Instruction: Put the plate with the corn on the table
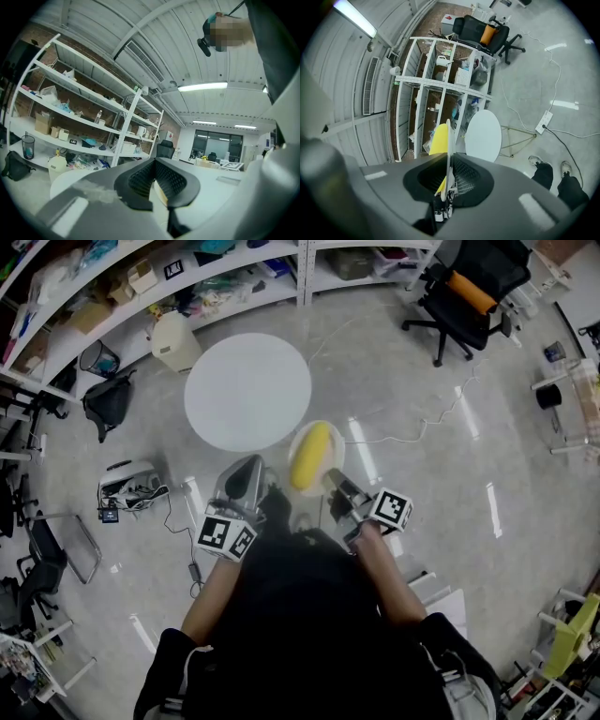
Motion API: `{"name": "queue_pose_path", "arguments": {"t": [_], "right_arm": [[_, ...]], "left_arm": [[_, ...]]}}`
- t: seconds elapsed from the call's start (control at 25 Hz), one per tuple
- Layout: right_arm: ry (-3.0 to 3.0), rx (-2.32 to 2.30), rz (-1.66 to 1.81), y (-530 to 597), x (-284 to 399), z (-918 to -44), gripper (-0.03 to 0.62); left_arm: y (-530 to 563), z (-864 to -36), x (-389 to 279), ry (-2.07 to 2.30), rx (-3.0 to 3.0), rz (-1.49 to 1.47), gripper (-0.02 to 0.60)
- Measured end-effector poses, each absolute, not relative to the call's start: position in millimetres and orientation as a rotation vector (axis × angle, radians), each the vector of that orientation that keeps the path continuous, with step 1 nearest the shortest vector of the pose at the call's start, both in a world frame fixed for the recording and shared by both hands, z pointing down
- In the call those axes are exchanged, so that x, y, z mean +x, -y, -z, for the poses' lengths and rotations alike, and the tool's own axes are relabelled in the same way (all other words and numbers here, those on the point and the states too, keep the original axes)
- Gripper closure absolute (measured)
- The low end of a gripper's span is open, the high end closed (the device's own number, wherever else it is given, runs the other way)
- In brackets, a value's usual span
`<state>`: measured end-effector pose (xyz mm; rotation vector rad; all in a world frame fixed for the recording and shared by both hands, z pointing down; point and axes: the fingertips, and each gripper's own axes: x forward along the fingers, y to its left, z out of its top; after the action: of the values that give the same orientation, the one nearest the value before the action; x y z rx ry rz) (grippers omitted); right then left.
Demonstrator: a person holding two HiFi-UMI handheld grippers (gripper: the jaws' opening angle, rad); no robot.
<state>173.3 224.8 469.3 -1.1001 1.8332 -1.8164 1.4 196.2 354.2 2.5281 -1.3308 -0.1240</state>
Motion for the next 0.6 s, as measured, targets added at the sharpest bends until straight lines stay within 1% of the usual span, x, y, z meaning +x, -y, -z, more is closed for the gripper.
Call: {"name": "queue_pose_path", "arguments": {"t": [0.6], "right_arm": [[-1.854, -1.094, 1.822, -157, 149, -469, 0.551]], "left_arm": [[-126, -357, -20, 1.317, 2.524, 0.137, 0.577]]}}
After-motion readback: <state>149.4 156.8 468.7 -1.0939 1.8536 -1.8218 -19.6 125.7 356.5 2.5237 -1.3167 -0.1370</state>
